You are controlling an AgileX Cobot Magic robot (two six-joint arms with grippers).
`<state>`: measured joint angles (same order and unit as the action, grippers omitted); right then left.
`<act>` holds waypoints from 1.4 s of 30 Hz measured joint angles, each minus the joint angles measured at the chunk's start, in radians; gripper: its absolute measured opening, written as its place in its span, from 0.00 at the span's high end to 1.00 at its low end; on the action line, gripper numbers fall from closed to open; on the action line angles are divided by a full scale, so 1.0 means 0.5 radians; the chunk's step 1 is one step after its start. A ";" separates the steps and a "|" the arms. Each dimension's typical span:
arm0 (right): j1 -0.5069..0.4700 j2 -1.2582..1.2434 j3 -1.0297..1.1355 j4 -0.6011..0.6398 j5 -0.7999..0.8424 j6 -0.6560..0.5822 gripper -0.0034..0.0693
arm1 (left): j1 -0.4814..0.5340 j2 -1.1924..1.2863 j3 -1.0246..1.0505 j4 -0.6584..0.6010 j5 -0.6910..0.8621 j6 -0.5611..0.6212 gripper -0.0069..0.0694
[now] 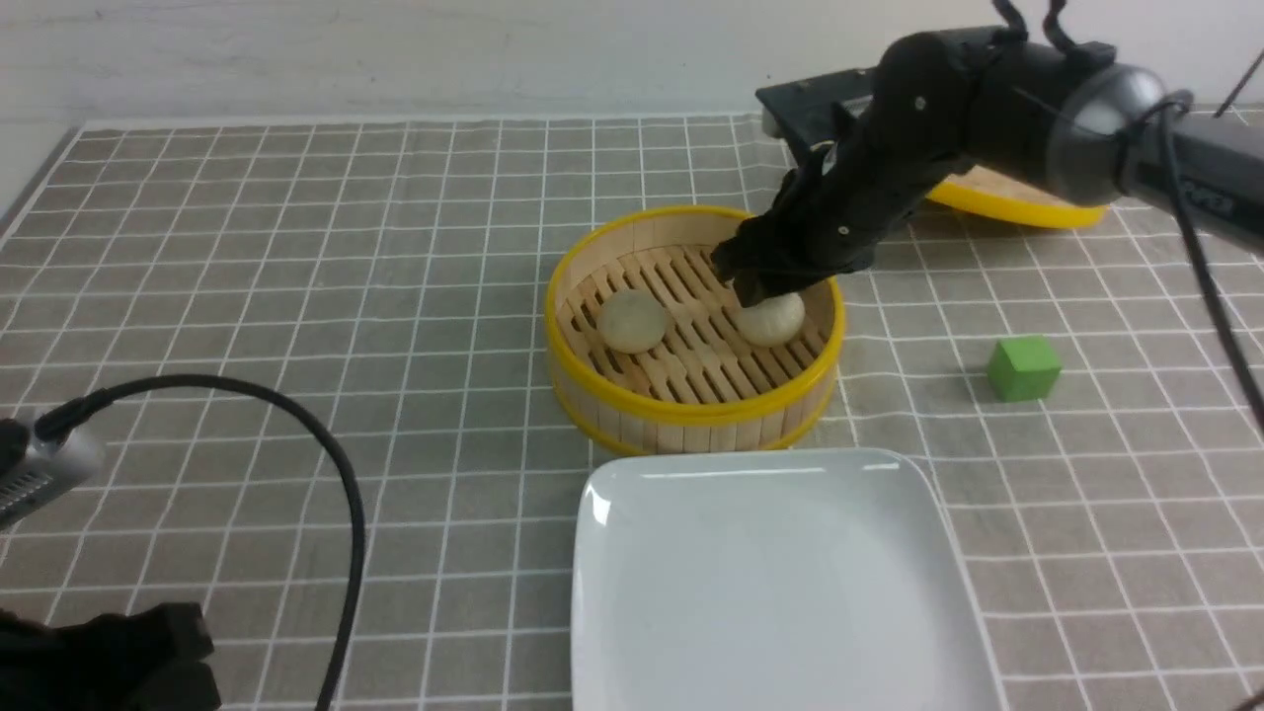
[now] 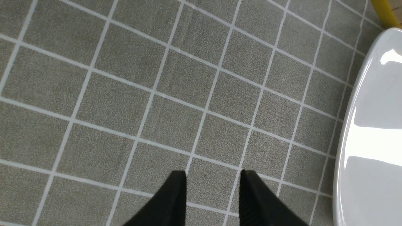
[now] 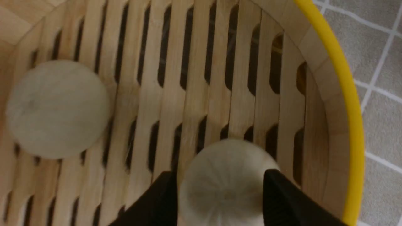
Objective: Put the steamed buns into the plate on the grey tablecloth.
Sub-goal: 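Reach toward a bun in the bamboo steamer with the right gripper, then move the steamed bun from the bamboo steamer onto the white plate with the right gripper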
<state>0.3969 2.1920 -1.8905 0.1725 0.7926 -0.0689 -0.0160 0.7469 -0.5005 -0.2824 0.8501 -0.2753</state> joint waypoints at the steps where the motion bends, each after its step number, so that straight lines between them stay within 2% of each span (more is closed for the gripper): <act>1: 0.000 0.070 -0.063 -0.016 0.043 0.000 0.46 | 0.000 0.000 0.000 0.000 0.000 0.000 0.56; 3: 0.000 0.116 -0.119 -0.027 0.098 0.000 0.52 | 0.000 0.000 0.000 0.002 0.000 0.000 0.56; 6: 0.000 0.137 -0.212 -0.065 0.182 -0.002 0.76 | 0.000 0.000 0.000 0.018 0.000 0.000 0.56; 7: 0.000 0.137 -0.219 -0.069 0.190 -0.005 0.78 | 0.000 0.000 0.000 0.019 0.000 0.000 0.56; 8: 0.000 0.130 -0.266 -0.080 0.264 -0.012 0.88 | 0.000 0.000 0.000 0.021 0.000 0.000 0.56; 9: 0.000 0.119 -0.296 -0.082 0.331 -0.017 0.92 | 0.000 0.000 0.000 0.021 0.000 0.000 0.56; 14: 0.000 -0.142 -0.407 -0.040 0.744 -0.091 0.92 | 0.000 0.000 0.000 0.026 0.022 0.000 0.56; 18: 0.000 -0.474 -0.371 -0.025 0.865 -0.109 0.92 | 0.000 0.000 0.000 0.036 0.081 0.000 0.56; 22: 0.026 -0.758 -0.034 0.026 0.871 -0.074 0.92 | 0.000 0.000 0.000 0.061 0.087 0.000 0.56; 25: 0.116 -0.968 0.490 0.088 0.875 -0.038 0.92 | 0.000 0.000 0.000 0.078 0.087 0.000 0.56; 28: 0.251 -1.035 1.046 0.116 0.581 -0.013 0.91 | 0.000 0.000 0.000 0.090 0.087 0.000 0.56; 29: 0.259 -1.035 1.077 0.116 0.551 -0.013 0.91 | 0.000 0.000 0.000 0.090 0.087 0.000 0.56; 30: 0.322 -1.029 1.340 0.098 0.269 -0.008 0.90 | 0.000 0.000 0.000 0.104 0.087 0.000 0.56; 31: 0.328 -1.027 1.365 0.095 0.238 -0.008 0.90 | 0.000 0.000 0.000 0.104 0.087 0.000 0.56; 33: 0.372 -0.994 1.603 0.070 -0.064 0.000 0.86 | 0.000 0.000 0.000 0.116 0.087 0.000 0.56; 35: 0.380 -0.972 1.700 0.077 -0.196 0.004 0.78 | 0.000 0.000 0.000 0.118 0.087 0.000 0.56; 37: 0.380 -0.967 1.717 0.102 -0.223 0.008 0.67 | 0.000 0.000 0.000 0.118 0.087 0.000 0.56; 38: 0.380 -0.967 1.714 0.105 -0.223 0.008 0.65 | 0.000 0.000 0.000 0.118 0.087 0.000 0.56; 39: 0.380 -0.967 1.697 0.130 -0.207 0.008 0.56 | 0.000 0.000 0.000 0.118 0.087 0.000 0.56; 41: 0.380 -0.971 1.630 0.150 -0.114 0.008 0.43 | 0.000 0.004 0.000 0.120 0.087 0.000 0.56; 42: 0.380 -0.976 1.610 0.154 -0.088 0.008 0.41 | 0.000 0.004 0.000 0.122 0.082 0.000 0.56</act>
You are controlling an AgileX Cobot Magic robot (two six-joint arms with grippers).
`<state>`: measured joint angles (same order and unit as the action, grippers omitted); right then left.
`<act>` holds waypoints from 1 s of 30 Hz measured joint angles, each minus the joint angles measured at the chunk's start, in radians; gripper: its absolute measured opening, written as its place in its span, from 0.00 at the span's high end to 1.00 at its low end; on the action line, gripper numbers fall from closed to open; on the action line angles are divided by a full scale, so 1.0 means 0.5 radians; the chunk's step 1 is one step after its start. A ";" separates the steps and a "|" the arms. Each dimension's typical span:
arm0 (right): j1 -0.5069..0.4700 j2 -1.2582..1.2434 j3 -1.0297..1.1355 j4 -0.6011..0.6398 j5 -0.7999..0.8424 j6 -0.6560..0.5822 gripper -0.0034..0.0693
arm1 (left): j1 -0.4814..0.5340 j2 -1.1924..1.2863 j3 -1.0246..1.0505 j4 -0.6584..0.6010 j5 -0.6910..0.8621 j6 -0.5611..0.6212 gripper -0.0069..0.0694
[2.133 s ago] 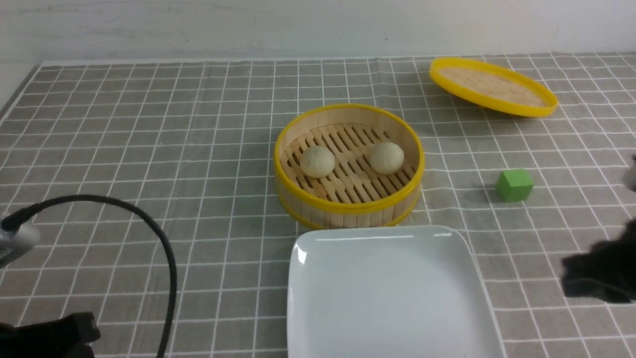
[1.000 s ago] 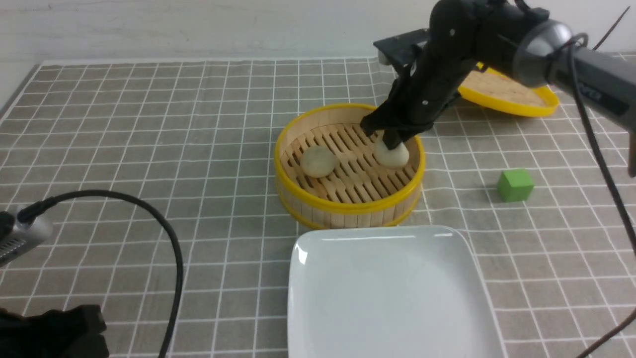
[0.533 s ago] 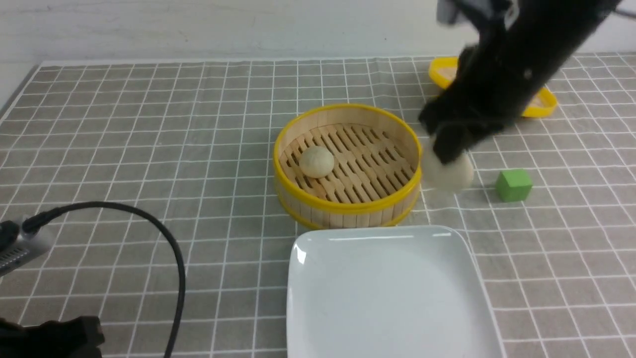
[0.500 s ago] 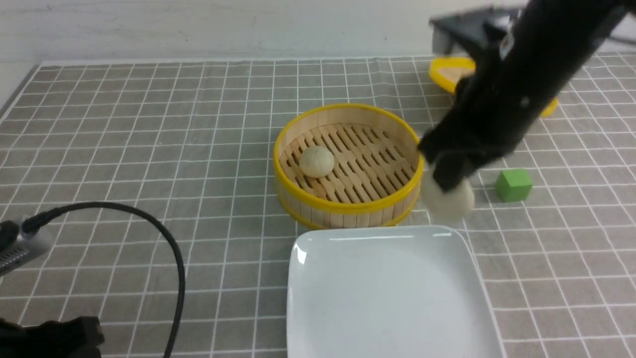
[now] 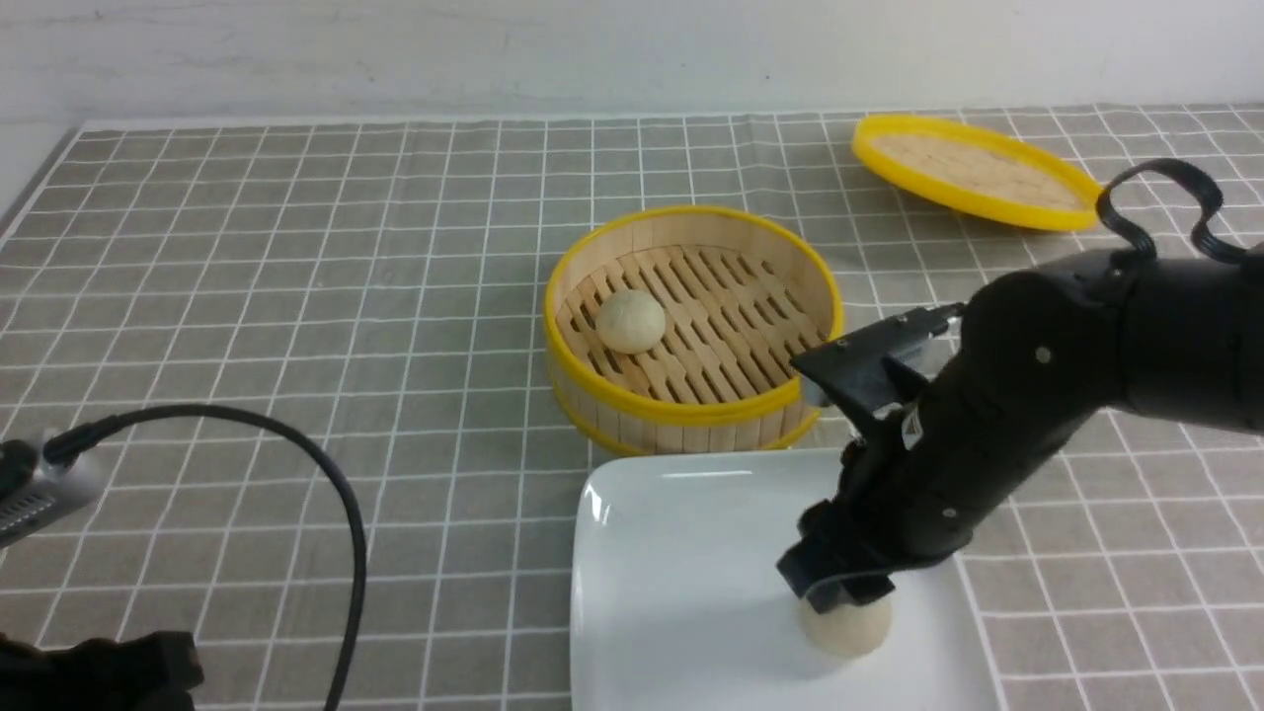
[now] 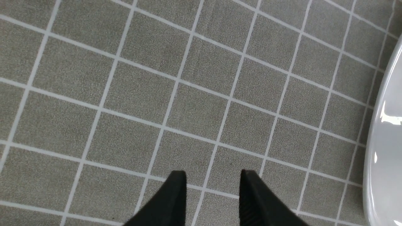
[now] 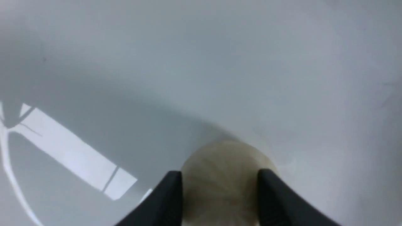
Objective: Put the steamed buns into the plate on the grey tablecloth.
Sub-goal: 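Move the steamed bun from the bamboo steamer onto the white plate with the right gripper, then reach into the bamboo steamer and grasp a bun with the left gripper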
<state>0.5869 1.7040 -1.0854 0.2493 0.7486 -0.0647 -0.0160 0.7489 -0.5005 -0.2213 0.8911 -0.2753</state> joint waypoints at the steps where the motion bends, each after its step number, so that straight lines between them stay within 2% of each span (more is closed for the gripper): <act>1: 0.000 -0.024 -0.106 -0.006 0.130 0.000 0.33 | 0.000 0.016 0.000 0.010 -0.005 0.000 0.56; 4: 0.000 -0.077 -0.263 -0.066 0.331 0.002 0.28 | 0.000 0.062 0.000 0.028 -0.010 0.032 0.56; 5: 0.000 -0.132 -0.352 -0.151 0.465 0.017 0.29 | 0.000 0.099 -0.009 0.033 -0.007 0.099 0.56; 7: 0.000 -0.169 -0.381 -0.210 0.520 0.048 0.30 | 0.000 0.135 -0.023 0.033 0.004 0.147 0.56; 11: 0.000 -0.445 -0.402 -0.672 0.752 0.309 0.60 | 0.000 0.381 -0.258 -0.001 0.142 0.403 0.60; 12: 0.000 -0.476 -0.398 -0.692 0.761 0.322 0.64 | 0.000 0.394 -0.272 -0.006 0.149 0.403 0.61; 13: 0.000 -0.593 -0.353 -0.825 0.819 0.428 0.80 | 0.000 0.484 -0.391 -0.057 0.187 0.488 0.66; 14: 0.000 -0.701 -0.299 -0.892 0.861 0.501 0.88 | 0.000 0.560 -0.476 -0.107 0.200 0.551 0.71; 16: 0.000 -0.886 -0.177 -0.948 0.916 0.594 0.96 | 0.000 0.690 -0.610 -0.215 0.211 0.699 0.82; 17: 0.000 -0.904 -0.177 -0.948 0.916 0.601 0.97 | 0.000 0.718 -0.624 -0.227 0.212 0.717 0.83; 18: 0.000 -1.045 -0.063 -0.954 0.931 0.640 0.97 | 0.000 0.829 -0.747 -0.324 0.234 0.849 0.88; 22: 0.000 -1.309 0.219 -0.952 0.929 0.671 0.97 | -0.018 1.208 -1.128 -0.559 0.375 0.996 0.91; 25: 0.000 -1.408 0.379 -0.952 0.914 0.673 0.97 | -0.152 1.456 -1.402 -0.581 0.403 0.971 0.91; 29: 0.000 -1.466 0.525 -0.952 0.874 0.673 0.97 | -0.463 1.776 -1.805 -0.403 0.393 0.753 0.91; 30: 0.000 -1.466 0.529 -0.952 0.874 0.673 0.97 | -0.479 1.794 -1.829 -0.403 0.388 0.736 0.90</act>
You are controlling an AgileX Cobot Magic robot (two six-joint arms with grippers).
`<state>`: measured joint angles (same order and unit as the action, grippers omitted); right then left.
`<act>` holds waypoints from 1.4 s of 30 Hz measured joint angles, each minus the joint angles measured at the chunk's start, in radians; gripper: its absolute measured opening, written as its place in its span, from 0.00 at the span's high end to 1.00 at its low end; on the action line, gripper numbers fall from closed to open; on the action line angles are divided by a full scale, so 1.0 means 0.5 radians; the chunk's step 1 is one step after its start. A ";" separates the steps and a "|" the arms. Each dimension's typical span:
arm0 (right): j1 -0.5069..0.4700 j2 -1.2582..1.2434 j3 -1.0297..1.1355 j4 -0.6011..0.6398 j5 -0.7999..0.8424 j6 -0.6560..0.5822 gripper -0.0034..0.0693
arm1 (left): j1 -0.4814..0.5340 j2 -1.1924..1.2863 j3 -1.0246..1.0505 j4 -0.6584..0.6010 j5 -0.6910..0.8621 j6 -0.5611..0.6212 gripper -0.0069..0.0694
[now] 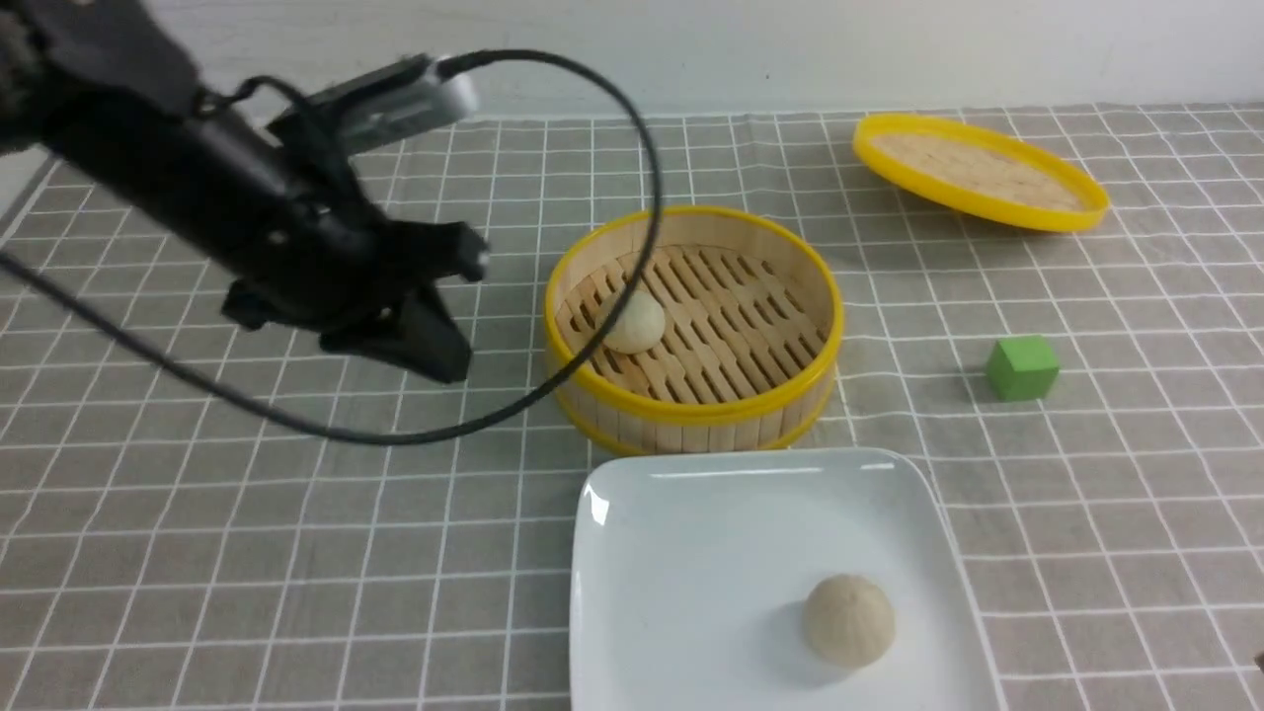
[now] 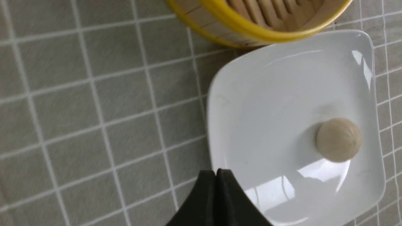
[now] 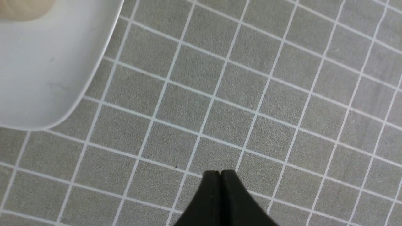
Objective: Put the steamed buns into the plate on the grey tablecloth.
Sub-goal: 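Reach into the bamboo steamer and grasp a bun with the left gripper, then carry the bun from the bamboo steamer to the plate with the left gripper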
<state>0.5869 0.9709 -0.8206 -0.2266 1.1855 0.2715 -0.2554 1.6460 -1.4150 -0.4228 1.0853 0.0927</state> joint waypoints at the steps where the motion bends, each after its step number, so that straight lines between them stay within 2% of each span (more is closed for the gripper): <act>1: 0.000 -0.002 0.028 0.000 -0.011 0.000 0.97 | -0.090 0.124 -0.146 0.113 -0.014 -0.111 0.89; 3: 0.000 -0.002 0.039 0.002 -0.017 0.000 0.97 | -0.189 0.252 -0.350 0.263 -0.042 -0.271 0.86; 6: 0.000 -0.002 0.042 0.002 -0.070 0.000 0.97 | -0.338 0.585 -0.769 0.586 -0.048 -0.543 0.74; 7: 0.000 -0.002 0.042 0.008 -0.093 0.000 0.97 | -0.383 0.692 -0.926 0.675 -0.028 -0.607 0.65; 14: 0.000 -0.002 0.042 0.118 -0.149 0.002 0.97 | -0.524 1.153 -1.427 0.926 0.015 -0.672 0.35; 19: 0.000 -0.002 0.043 0.182 -0.163 0.006 0.97 | -0.540 1.307 -1.512 0.939 0.012 -0.676 0.30; 21: 0.000 -0.002 0.044 0.197 -0.172 0.006 0.96 | -0.540 1.370 -1.519 0.946 0.012 -0.684 0.33; 23: 0.000 -0.002 0.046 0.204 -0.181 0.006 0.96 | -0.540 1.395 -1.521 0.954 0.027 -0.684 0.42; 24: 0.000 -0.002 0.046 0.206 -0.184 0.006 0.96 | -0.540 1.396 -1.521 0.954 0.027 -0.684 0.42; 25: 0.000 -0.002 0.046 0.215 -0.186 0.006 0.96 | -0.540 1.397 -1.524 0.948 0.063 -0.685 0.54; 27: 0.000 -0.011 0.046 0.228 -0.165 0.006 0.96 | -0.540 1.381 -1.557 0.900 0.152 -0.675 0.72; 29: 0.000 -0.051 0.029 0.244 -0.105 0.006 0.96 | -0.540 1.304 -1.611 0.775 0.276 -0.576 0.85; 32: 0.000 -0.139 0.004 0.239 -0.038 0.006 0.96 | -0.563 1.132 -1.659 0.677 0.300 -0.459 0.87; 37: 0.000 -0.345 -0.022 0.172 0.049 0.006 0.96 | -0.639 0.759 -1.575 0.607 0.300 -0.456 0.87; 39: 0.000 -0.450 -0.024 0.151 0.094 0.011 0.96 | -0.701 0.633 -1.406 0.603 0.300 -0.472 0.87; 42: 0.000 -0.675 -0.024 0.144 0.123 0.109 0.96 | -0.878 0.519 -0.900 0.651 0.303 -0.497 0.87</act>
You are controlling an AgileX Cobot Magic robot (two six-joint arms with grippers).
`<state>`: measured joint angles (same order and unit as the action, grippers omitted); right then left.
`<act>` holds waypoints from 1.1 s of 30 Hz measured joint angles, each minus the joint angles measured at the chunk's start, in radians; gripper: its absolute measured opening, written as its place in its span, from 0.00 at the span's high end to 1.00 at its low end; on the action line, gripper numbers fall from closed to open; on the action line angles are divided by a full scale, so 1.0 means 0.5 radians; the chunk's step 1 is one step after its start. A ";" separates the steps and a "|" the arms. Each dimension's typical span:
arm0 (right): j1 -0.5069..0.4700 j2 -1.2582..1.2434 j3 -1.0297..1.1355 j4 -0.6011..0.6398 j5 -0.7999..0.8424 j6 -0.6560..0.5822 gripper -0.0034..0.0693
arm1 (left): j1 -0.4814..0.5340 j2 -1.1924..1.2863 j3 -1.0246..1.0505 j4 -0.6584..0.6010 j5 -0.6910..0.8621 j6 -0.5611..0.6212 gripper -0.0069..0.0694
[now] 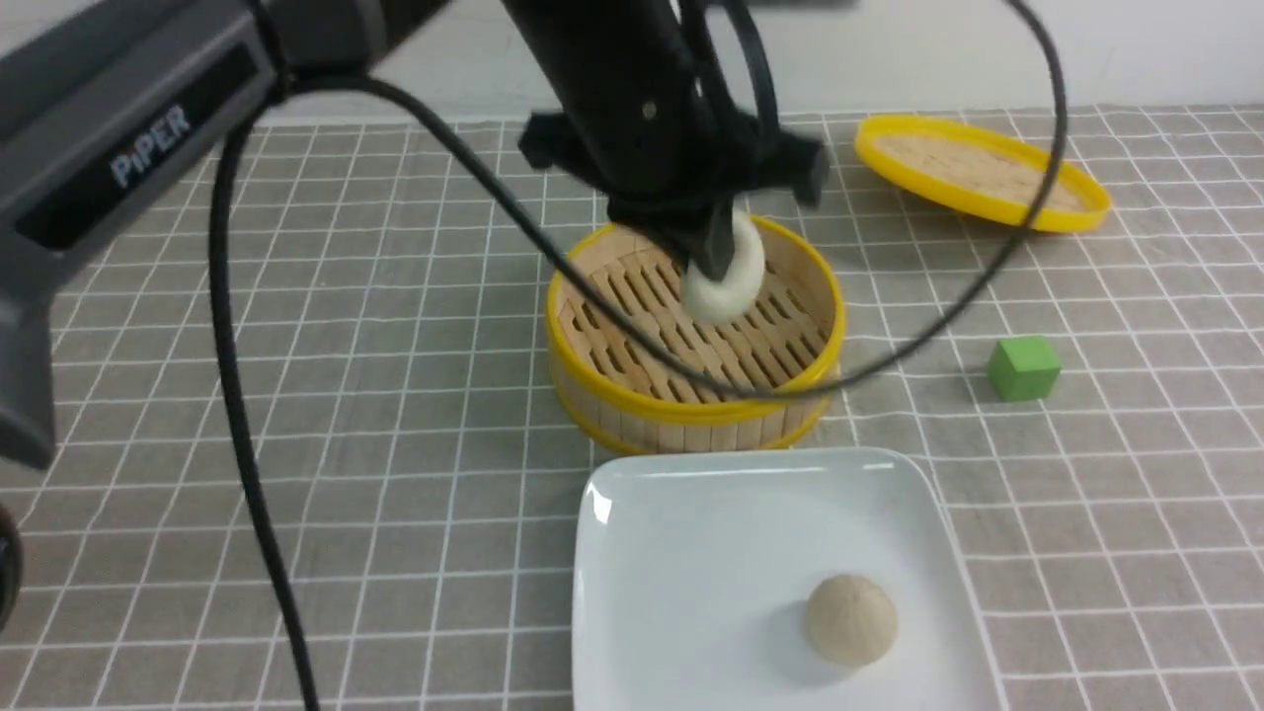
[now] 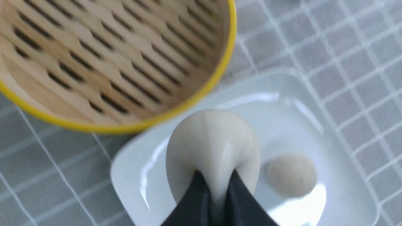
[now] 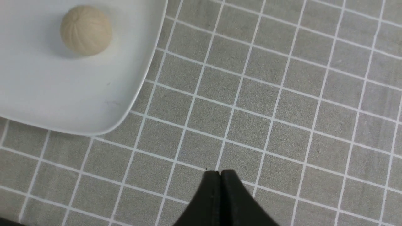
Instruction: Put the steamed buns into the plate on the grey tablecloth.
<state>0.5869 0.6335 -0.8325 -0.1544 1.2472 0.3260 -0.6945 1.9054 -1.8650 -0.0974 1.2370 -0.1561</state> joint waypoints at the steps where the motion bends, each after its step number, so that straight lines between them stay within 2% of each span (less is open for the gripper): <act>1: 0.000 -0.059 0.000 0.000 0.005 0.032 0.96 | -0.049 0.012 0.133 0.017 -0.004 -0.024 0.87; 7: 0.000 -0.318 0.000 -0.002 0.022 0.121 0.96 | -0.222 0.124 0.526 0.096 -0.210 -0.180 0.80; 10: 0.000 -0.463 -0.001 -0.002 0.022 0.142 0.96 | -0.235 0.180 0.550 0.131 -0.295 -0.243 0.67; 11: 0.000 -0.477 -0.001 -0.002 0.022 0.142 0.96 | -0.235 0.182 0.550 0.133 -0.295 -0.242 0.66; 13: 0.000 -0.560 -0.001 -0.002 0.022 0.145 0.96 | -0.235 0.191 0.550 0.135 -0.292 -0.251 0.52; 15: 0.000 -0.618 -0.003 -0.004 0.022 0.145 0.95 | -0.238 0.193 0.550 0.120 -0.290 -0.255 0.42; 20: 0.000 -0.799 -0.002 -0.008 0.022 0.135 0.95 | -0.243 0.193 0.548 0.134 -0.302 -0.255 0.29; 22: 0.000 -0.904 0.009 -0.009 0.022 0.135 0.95 | -0.245 0.186 0.525 0.175 -0.290 -0.255 0.26; 27: 0.000 -1.195 0.206 -0.046 -0.055 0.135 0.95 | -0.245 0.068 0.437 0.273 -0.233 -0.255 0.26; 29: 0.000 -1.253 0.316 -0.068 -0.186 0.135 0.95 | -0.245 0.029 0.403 0.294 -0.214 -0.255 0.28; 30: 0.000 -1.301 0.479 -0.104 -0.417 0.135 0.95 | -0.245 -0.026 0.373 0.328 -0.197 -0.255 0.32; 33: 0.000 -1.304 0.713 -0.129 -0.796 0.135 0.95 | -0.245 -0.092 0.353 0.373 -0.178 -0.255 0.42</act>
<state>0.5869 -0.0183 -0.4758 -0.2190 0.8491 0.3936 -0.8168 1.8595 -1.6885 0.0891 1.1481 -0.2836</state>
